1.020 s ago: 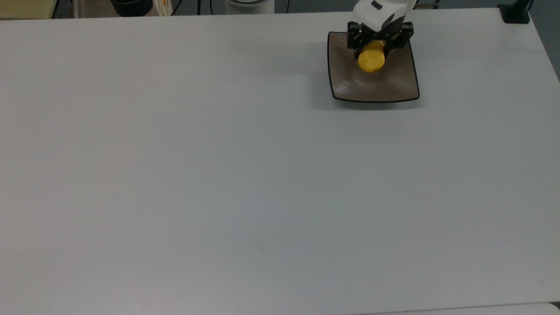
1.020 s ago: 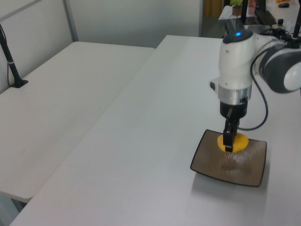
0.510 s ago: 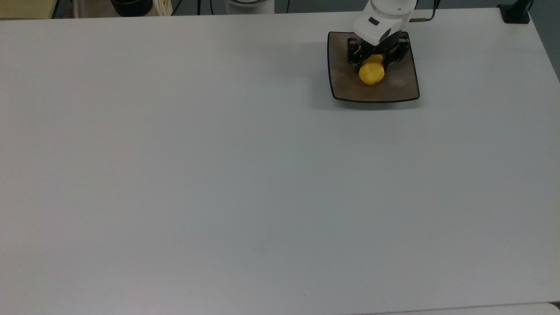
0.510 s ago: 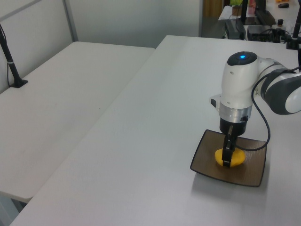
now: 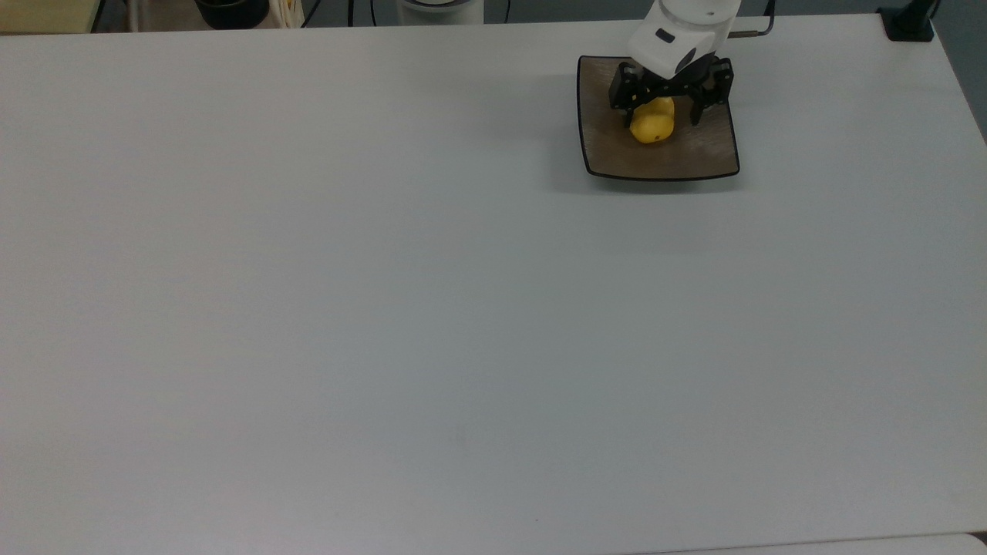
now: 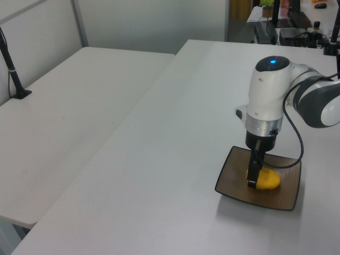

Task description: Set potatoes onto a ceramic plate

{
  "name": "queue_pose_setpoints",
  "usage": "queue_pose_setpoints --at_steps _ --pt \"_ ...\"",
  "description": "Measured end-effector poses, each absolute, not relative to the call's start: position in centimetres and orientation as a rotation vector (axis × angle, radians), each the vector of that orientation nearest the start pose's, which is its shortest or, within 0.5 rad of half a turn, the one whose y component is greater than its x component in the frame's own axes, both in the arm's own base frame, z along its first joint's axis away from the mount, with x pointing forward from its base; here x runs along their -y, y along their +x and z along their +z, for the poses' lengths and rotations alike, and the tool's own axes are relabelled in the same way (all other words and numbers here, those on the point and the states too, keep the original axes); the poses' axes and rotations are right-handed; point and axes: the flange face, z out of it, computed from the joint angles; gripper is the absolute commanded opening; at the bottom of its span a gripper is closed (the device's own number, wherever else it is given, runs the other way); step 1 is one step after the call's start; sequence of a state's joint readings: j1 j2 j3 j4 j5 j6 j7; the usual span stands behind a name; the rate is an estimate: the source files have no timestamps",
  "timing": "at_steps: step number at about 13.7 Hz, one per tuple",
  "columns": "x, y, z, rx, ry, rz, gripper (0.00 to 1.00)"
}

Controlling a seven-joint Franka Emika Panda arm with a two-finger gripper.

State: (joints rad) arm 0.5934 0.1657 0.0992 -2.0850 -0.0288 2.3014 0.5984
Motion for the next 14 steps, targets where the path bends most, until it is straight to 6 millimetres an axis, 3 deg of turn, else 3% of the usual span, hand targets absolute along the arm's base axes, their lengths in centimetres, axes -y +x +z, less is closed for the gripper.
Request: queue_pose_setpoints --at_steps 3,6,9,11,13,14 --pt "-36.7 45.1 38.4 0.161 -3.095 -0.111 1.0" --pt "-34.2 46.0 44.8 0.083 -3.095 -0.152 1.0" --pt "-26.5 48.4 56.0 -0.143 -3.101 -0.185 1.0" --pt "-21.5 49.7 60.3 -0.293 -3.104 -0.164 1.0" --pt "-16.4 51.1 62.0 -0.432 -3.098 -0.143 1.0" --pt "-14.9 51.5 62.1 -0.44 -3.102 -0.133 1.0"
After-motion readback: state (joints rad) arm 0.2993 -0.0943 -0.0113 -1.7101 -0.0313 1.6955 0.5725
